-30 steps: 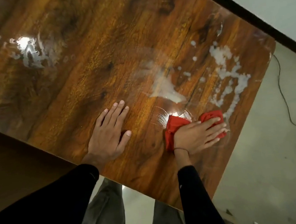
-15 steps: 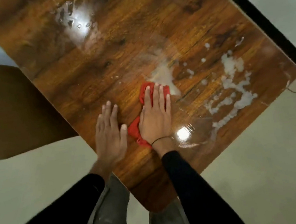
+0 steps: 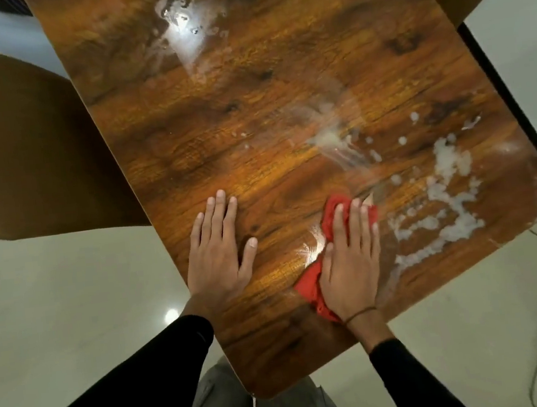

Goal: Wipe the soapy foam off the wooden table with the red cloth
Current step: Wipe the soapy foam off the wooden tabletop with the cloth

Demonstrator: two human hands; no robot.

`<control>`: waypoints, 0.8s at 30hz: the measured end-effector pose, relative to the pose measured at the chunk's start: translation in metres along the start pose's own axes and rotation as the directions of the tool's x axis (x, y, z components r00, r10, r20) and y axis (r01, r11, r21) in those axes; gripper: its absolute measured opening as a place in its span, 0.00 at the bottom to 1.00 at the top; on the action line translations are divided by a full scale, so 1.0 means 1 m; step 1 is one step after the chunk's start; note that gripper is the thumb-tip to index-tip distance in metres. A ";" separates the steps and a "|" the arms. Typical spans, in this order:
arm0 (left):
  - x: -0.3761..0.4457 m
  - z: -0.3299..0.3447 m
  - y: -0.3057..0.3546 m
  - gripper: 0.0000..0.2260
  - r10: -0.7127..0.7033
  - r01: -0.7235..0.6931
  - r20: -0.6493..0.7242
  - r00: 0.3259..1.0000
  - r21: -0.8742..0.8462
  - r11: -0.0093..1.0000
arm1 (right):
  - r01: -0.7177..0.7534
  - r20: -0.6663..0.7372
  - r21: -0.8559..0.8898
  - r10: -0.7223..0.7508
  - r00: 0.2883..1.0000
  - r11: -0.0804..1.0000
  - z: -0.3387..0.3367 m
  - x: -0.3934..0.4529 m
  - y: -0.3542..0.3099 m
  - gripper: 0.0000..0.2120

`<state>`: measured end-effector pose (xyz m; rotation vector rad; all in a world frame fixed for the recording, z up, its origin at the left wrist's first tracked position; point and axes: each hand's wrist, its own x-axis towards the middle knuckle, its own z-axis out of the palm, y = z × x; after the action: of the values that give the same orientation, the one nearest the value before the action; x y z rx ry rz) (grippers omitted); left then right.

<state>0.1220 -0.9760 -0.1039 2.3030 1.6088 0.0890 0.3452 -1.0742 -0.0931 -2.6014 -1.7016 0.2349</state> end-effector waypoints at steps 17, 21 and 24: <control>-0.001 0.006 -0.005 0.36 0.020 -0.020 -0.031 0.999 -0.007 1.000 | 0.384 0.009 0.022 -0.384 0.923 0.923 -0.024 0.154 -0.040 0.31; 0.001 0.001 -0.003 0.35 0.017 -0.017 -0.010 1.000 -0.003 1.000 | 0.304 -0.006 0.039 -0.304 0.953 0.952 -0.028 0.152 -0.013 0.32; 0.000 -0.004 0.000 0.34 0.002 -0.002 -0.012 1.000 -0.007 1.000 | 0.251 -0.011 0.035 -0.251 0.968 0.967 -0.028 0.131 0.012 0.32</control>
<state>0.1207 -0.9752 -0.1007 2.3034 1.6094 0.1096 0.4110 -0.9580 -0.0817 -2.3266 -1.9799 0.2456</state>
